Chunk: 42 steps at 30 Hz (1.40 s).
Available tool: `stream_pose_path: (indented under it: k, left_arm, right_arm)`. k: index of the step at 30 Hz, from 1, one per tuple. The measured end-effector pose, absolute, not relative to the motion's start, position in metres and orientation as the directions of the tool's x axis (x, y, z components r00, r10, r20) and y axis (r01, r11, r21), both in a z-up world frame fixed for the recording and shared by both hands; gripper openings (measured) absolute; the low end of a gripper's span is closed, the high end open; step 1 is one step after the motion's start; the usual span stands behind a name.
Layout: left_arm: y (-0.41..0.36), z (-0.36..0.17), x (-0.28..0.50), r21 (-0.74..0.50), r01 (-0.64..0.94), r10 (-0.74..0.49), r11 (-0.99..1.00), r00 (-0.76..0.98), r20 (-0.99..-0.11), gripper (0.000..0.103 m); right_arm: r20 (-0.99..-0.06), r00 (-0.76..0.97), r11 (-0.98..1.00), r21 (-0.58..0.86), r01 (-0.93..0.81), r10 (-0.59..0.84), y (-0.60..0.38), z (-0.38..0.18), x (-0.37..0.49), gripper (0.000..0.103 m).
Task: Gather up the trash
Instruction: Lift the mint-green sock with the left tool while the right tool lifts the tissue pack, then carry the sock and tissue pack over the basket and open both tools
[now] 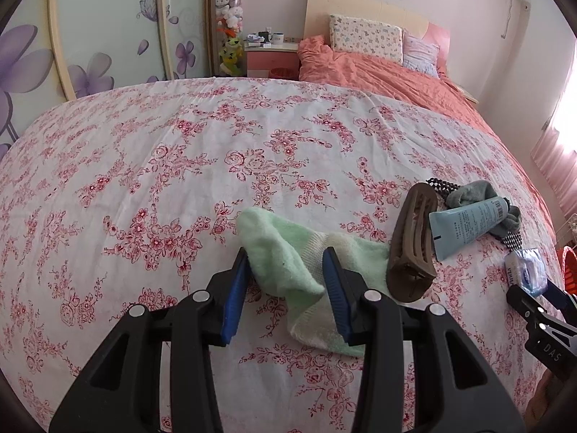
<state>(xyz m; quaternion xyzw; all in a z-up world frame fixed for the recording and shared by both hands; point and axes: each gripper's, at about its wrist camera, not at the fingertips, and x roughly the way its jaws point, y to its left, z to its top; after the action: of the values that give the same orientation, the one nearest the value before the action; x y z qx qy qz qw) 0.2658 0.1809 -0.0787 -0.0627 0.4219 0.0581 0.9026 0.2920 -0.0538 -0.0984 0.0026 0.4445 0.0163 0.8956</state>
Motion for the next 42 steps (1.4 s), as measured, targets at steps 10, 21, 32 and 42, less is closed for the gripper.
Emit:
stream_pose_path:
  k: [10,21,32,42]
  left_arm:
    - [0.176,-0.075,0.264,-0.060,-0.086,0.008,0.994,0.632,-0.775,0.010]
    - [0.175,-0.031,0.243,-0.050,-0.096,0.033,0.994,0.710,-0.703,0.009]
    - [0.154,0.022,0.218,-0.017,-0.069,0.044,0.997,0.780,-0.624,0.009]
    - [0.091,0.052,0.196,-0.003,0.065,-0.055,0.998,0.817,-0.574,0.009]
  right_arm:
    - [-0.778,0.626,0.998,0.037,-0.042,0.055,-0.054,-0.095,0.284,0.071]
    - [-0.704,0.707,0.998,0.034,-0.054,0.062,-0.063,-0.054,0.250,0.071]
    - [-0.643,0.763,0.997,0.071,-0.028,0.067,-0.093,-0.011,0.223,0.071]
    - [-0.596,0.803,0.998,0.050,0.024,0.010,-0.135,0.017,0.181,0.071]
